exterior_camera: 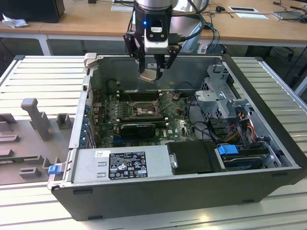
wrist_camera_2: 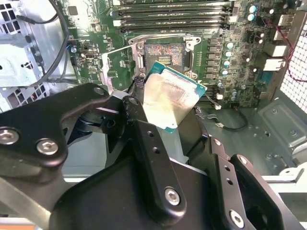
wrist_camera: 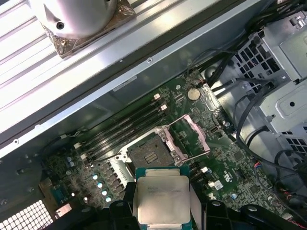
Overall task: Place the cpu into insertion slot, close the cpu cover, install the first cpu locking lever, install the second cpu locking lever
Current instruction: 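Place the cpu into insertion slot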
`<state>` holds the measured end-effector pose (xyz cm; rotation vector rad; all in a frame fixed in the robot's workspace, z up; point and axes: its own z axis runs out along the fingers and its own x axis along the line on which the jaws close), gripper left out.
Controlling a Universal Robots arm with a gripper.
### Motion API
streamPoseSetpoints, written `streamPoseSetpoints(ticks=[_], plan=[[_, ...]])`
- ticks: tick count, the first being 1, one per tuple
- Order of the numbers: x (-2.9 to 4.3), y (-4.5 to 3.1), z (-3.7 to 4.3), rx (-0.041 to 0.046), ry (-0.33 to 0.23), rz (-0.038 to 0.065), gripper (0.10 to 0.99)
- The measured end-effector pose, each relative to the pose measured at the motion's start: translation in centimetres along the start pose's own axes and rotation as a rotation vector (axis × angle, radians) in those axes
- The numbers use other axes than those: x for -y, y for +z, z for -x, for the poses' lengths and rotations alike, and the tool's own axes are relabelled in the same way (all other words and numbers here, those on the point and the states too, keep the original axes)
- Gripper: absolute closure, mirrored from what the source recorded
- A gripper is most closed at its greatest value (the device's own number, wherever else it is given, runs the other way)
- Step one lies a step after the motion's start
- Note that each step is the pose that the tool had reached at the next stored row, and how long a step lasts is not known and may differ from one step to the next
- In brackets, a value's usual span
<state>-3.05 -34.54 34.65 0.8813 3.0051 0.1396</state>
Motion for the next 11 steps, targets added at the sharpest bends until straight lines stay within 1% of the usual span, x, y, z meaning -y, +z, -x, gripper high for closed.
streamPoseSetpoints(ticks=[2,11], plan=[[0.0,0.06,0.0,0.0021,0.024,0.0,0.557],[0.01,0.17,0.0,0.0057,0.066,0.001,0.557]])
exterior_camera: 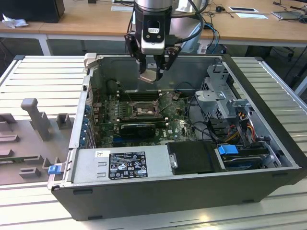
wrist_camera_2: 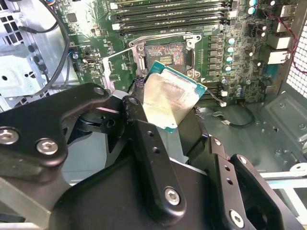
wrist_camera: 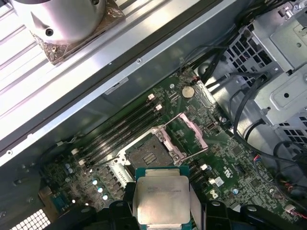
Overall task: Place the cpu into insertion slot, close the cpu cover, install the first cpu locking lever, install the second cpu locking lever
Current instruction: 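Place the cpu into insertion slot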
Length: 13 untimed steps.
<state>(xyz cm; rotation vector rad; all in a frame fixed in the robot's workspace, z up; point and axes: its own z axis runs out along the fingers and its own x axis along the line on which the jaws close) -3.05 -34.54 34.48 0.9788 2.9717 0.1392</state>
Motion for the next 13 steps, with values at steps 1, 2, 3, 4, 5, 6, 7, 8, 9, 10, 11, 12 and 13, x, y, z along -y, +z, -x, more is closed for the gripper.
streamPoseSetpoints(ticks=[1,2,3,4,5,6,7,8,9,10,11,12,13], plan=[[0.0,0.01,0.0,0.0005,0.006,0.0,0.557],[0.0,0.03,0.0,0.0009,0.011,0.0,0.557],[0.0,0.04,0.0,0.0013,0.016,0.0,0.557],[0.01,0.05,0.0,0.0018,0.021,0.0,0.557],[0.01,0.07,0.0,0.0025,0.029,0.001,0.557],[0.01,0.09,0.0,0.003,0.035,0.001,0.557],[0.01,0.11,0.0,0.0038,0.044,0.001,0.557],[0.01,0.12,0.0,0.0042,0.048,0.001,0.557],[0.01,0.14,0.0,0.0046,0.053,0.001,0.557],[0.02,0.16,0.0,0.0052,0.06,0.001,0.557],[0.02,0.17,0.0,0.0056,0.064,0.001,0.557],[0.02,0.18,0.0,0.006,0.068,0.001,0.557],[0.02,0.2,0.0,0.0067,0.076,0.001,0.557]])
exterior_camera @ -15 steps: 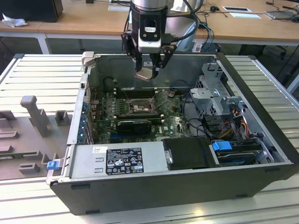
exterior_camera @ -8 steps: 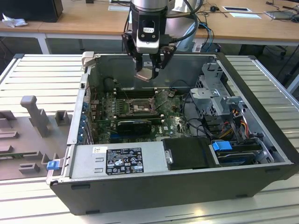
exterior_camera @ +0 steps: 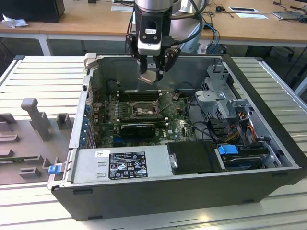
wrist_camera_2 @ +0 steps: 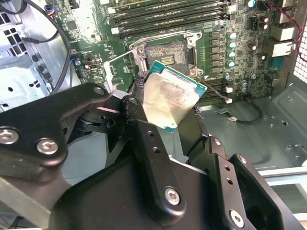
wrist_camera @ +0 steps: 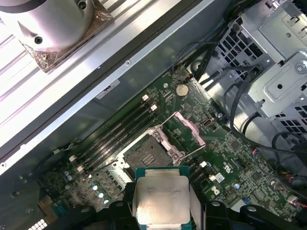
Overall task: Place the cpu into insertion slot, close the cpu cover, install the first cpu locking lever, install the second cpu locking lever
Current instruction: 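Place the cpu into insertion slot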
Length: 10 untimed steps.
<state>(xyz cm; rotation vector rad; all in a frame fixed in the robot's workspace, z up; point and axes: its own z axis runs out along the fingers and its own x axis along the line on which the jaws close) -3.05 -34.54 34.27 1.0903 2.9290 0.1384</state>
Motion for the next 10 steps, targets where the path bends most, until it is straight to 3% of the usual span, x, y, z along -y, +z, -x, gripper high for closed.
streamPoseSetpoints(ticks=[10], plan=[[0.01,0.17,0.0,0.0061,0.07,0.001,0.557]])
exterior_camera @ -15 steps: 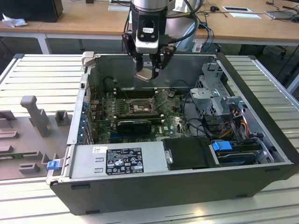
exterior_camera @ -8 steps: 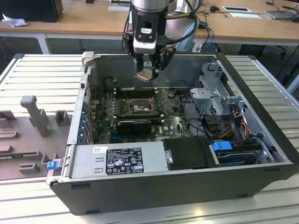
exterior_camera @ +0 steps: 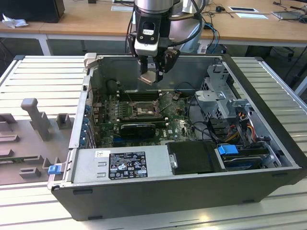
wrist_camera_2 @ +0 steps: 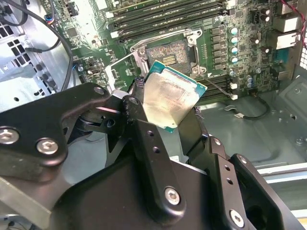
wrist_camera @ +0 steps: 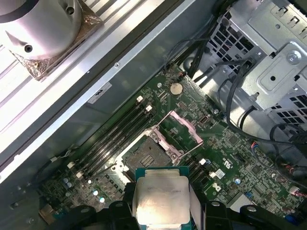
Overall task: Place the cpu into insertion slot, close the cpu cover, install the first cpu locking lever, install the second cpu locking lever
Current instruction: 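Place the cpu into insertion slot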
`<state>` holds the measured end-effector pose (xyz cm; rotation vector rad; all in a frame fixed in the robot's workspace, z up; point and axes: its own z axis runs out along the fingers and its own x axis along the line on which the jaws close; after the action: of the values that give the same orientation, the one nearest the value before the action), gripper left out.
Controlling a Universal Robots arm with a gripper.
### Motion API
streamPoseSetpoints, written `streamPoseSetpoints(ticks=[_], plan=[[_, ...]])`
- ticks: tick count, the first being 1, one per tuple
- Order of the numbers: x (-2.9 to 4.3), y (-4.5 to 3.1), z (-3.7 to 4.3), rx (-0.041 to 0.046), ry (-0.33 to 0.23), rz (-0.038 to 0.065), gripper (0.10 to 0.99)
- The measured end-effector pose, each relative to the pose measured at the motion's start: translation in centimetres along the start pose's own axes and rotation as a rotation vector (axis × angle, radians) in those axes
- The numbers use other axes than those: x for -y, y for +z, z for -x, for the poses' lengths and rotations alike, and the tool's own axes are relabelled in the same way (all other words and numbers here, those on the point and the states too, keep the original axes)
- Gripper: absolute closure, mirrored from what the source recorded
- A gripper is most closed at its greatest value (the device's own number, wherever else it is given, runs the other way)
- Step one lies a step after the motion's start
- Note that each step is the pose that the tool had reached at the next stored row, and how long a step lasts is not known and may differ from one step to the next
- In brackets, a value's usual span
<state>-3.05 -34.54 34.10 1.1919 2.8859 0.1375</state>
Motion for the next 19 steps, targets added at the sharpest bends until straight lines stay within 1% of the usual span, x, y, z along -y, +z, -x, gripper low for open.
streamPoseSetpoints(ticks=[4,11,19], plan=[[0.01,0.09,0.0,0.003,0.034,0.001,0.557],[0.02,0.19,0.0,0.0062,0.071,0.001,0.557],[0.08,0.91,0.02,0.0066,0.075,0.001,0.557]])
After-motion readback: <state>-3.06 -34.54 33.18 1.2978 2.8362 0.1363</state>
